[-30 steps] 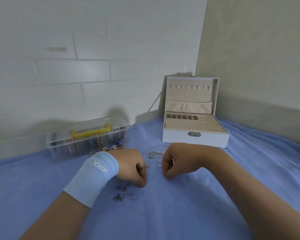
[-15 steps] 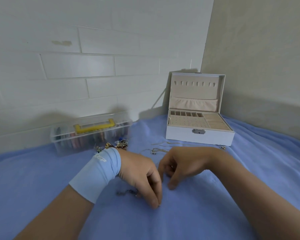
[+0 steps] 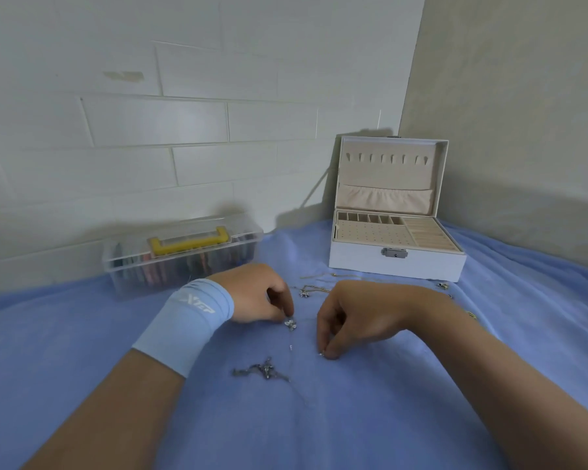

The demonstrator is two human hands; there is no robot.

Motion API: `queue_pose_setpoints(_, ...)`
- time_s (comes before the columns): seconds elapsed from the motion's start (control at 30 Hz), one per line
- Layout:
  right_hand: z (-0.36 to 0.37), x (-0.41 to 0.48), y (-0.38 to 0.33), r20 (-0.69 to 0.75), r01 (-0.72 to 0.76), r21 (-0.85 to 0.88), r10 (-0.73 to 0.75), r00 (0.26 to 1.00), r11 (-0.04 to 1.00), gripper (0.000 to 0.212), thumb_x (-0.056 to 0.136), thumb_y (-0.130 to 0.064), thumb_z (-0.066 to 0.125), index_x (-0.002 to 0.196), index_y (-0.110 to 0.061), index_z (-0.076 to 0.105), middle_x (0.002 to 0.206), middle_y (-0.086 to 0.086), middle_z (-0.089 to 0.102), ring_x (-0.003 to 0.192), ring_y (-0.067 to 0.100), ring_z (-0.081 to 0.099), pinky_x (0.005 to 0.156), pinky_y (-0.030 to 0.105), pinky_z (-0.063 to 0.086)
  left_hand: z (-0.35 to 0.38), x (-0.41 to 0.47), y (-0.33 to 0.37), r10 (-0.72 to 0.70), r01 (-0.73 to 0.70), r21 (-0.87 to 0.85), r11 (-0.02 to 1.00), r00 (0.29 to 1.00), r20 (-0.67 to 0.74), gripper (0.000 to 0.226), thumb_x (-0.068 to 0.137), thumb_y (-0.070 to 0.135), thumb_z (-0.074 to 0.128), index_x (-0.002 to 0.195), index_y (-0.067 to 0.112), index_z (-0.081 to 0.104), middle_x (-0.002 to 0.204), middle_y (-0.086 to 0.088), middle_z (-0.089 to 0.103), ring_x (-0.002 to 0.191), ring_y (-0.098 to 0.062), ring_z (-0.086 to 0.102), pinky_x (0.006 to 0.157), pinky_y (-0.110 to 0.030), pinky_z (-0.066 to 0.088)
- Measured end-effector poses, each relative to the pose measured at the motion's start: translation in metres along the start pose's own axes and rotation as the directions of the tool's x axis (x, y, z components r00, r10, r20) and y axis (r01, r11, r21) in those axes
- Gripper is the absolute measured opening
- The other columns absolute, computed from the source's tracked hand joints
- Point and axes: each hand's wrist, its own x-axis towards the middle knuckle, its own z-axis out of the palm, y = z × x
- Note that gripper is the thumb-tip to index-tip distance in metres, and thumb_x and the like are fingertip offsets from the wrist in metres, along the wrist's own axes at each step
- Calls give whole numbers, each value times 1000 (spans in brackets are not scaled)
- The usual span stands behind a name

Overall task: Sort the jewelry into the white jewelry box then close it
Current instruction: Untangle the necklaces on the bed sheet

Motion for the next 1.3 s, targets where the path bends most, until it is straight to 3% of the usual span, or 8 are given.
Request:
queue_pose_setpoints(0.07,-6,-8,0,96,-99,-51,103,990,994,5,80,-33,82,82,-35,79,74,-16,71,70,-1,60,74,28,54,3,3,-3,-24,24,5,1000,1000,18,11,86,31,71,95,35,76,94,17,71,77,3,61,75,-18,50)
queue_pose_setpoints(0.23,-21,-31,-4,279,-219,-120,245,928,968,11,80,-35,82,90,-30,81,61,-10,54,55,9,41,49,22,32,1,0,0,-34,35,37,999,999,-12,12,85,28,70,97,31,69,91,12,66,75,-4,59,70,-21,48)
queue_pose_setpoints(0.43,7,15,0,-317,-87,-13,78,945,996,12,84,-39,74,90,-29,77,65,-17,60,61,0,53,62,17,42,3,-4,15,-163,150,124,981,982,96,40,71,64,71,85,26,74,78,11,74,78,-8,69,79,-28,55)
queue_pose_setpoints(0.53,14,27,-3,-374,-68,-36,50,926,997,7,82,-34,77,85,-27,78,71,-16,66,67,-1,59,66,22,49,4,-4,19,-153,136,160,978,983,97,33,74,55,75,82,24,78,76,13,73,81,-6,68,74,-25,53)
queue_pose_setpoints(0.67,5,18,3,-256,-140,-74,116,960,987,11,84,-35,75,75,-31,71,79,-15,70,78,2,63,78,28,57,-3,-9,17,-162,136,155,978,972,170,22,79,41,70,74,21,77,81,7,76,72,-10,63,65,-20,47)
queue_pose_setpoints(0.97,-7,0,4,-20,-250,-140,249,968,958,21,81,-40,74,67,-26,69,60,-16,60,60,5,54,60,20,44,1,-9,19,-145,122,122,985,968,206,32,77,53,72,84,22,75,83,6,76,68,-9,62,73,-25,51)
queue_pose_setpoints(1.17,-18,-17,6,114,-390,-321,444,889,863,44,63,-53,74,89,-17,76,75,-5,62,69,16,52,62,28,43,1,-8,19,-120,92,121,988,962,245,22,76,46,80,84,29,69,82,12,70,73,-7,61,64,-18,48)
queue_pose_setpoints(1.3,-25,-25,-1,78,-358,-110,367,927,927,28,79,-53,73,70,-27,74,63,-8,50,60,15,42,59,27,36,-4,-12,17,-125,100,108,989,958,258,28,74,50,80,90,30,69,78,16,67,69,-2,60,61,-17,44)
